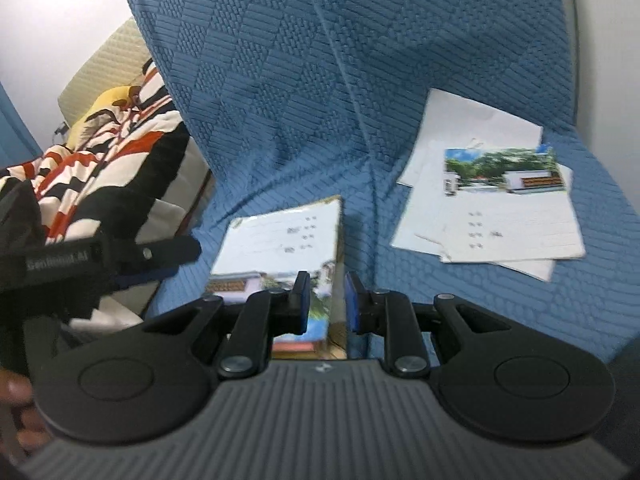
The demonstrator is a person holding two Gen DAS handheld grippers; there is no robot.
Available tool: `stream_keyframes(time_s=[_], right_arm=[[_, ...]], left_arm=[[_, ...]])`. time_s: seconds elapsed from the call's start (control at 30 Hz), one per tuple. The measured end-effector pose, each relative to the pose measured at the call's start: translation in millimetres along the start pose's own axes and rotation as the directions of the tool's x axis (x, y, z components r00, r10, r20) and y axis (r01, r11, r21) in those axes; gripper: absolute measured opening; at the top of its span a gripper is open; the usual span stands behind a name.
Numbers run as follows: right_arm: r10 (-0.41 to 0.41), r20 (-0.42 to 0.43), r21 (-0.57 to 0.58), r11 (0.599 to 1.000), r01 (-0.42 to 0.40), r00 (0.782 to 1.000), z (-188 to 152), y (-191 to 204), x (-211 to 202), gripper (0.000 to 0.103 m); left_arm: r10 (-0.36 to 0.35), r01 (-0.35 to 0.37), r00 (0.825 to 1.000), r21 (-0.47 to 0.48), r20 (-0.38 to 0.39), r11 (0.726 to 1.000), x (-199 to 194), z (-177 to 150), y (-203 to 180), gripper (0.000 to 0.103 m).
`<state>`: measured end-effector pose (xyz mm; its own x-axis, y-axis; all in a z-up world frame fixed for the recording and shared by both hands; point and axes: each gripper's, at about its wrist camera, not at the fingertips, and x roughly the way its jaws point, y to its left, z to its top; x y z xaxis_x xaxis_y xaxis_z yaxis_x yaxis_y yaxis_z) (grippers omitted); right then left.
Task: Organize objects
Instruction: 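Move both grippers to the remaining white photo-printed papers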
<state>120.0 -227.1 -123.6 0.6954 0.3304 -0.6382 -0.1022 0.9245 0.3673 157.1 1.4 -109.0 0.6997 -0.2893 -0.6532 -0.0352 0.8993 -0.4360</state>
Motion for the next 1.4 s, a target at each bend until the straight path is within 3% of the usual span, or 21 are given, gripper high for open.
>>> stream_keyframes(time_s=[0.07,0.43,0.63,0.77,0.87,0.97,1.07,1.13,1.17,1.4], right_arm=[[-0.027,0.005,-0.011,1.000,0.027,1.000,-4.7,-3.5,-8.8,0.023],[-0.101,0.036,0.044,0.994,0.099,0.994,-11.9,-31.0,-35.9,0.023],[-0.155,0.040,0.073,0.986,0.152,0.987,-13.8,-38.0,-50.7,0.023],[-0.201,0.049,0.096,0.976,0.195,0.978,-14.0,-42.1,-67.3,0.023],[-0.226,0.059,0.113,0.969,0.218,0.972,-12.5,-45.6,-80.4,0.027],[-0.242,0.066,0.113,0.966,0.234,0.968,-9.9,-49.6,-89.4,0.030],[-0.245,0.069,0.117,0.965,0.236,0.967,-7.4,-54.0,-95.6,0.046],[-0.241,0.071,0.124,0.965,0.231,0.968,-4.8,-57.7,-99.4,0.080],[-0.240,0.079,0.129,0.965,0.229,0.968,-3.6,-59.3,-101.7,0.084],[-0.215,0.098,0.125,0.971,0.202,0.972,4.7,-75.8,-105.4,0.082]], left_arm=[[-0.020,0.020,1.000,0.015,0.007,1.000,-0.8,-1.1,-9.7,0.057],[-0.056,0.060,0.997,0.092,-0.048,0.994,16.3,-8.3,-49.2,0.065],[-0.098,0.101,0.995,0.123,-0.035,0.987,12.0,-10.5,-63.3,0.082],[-0.102,0.105,0.994,0.133,-0.031,0.986,12.5,-9.3,-67.2,0.086],[-0.169,0.170,0.985,0.108,-0.022,0.979,8.9,-6.6,-70.7,0.096],[-0.185,0.184,0.983,0.125,-0.002,0.975,7.2,-7.8,-77.6,0.101],[-0.175,0.175,0.985,0.128,-0.014,0.976,11.3,-10.2,-86.0,0.102],[-0.180,0.181,0.983,0.115,-0.022,0.977,13.4,-11.6,-90.3,0.102],[-0.175,0.176,0.984,0.117,-0.023,0.977,13.8,-11.0,-93.4,0.102],[-0.135,0.135,0.991,0.195,-0.010,0.972,8.7,8.6,-120.9,0.102]])
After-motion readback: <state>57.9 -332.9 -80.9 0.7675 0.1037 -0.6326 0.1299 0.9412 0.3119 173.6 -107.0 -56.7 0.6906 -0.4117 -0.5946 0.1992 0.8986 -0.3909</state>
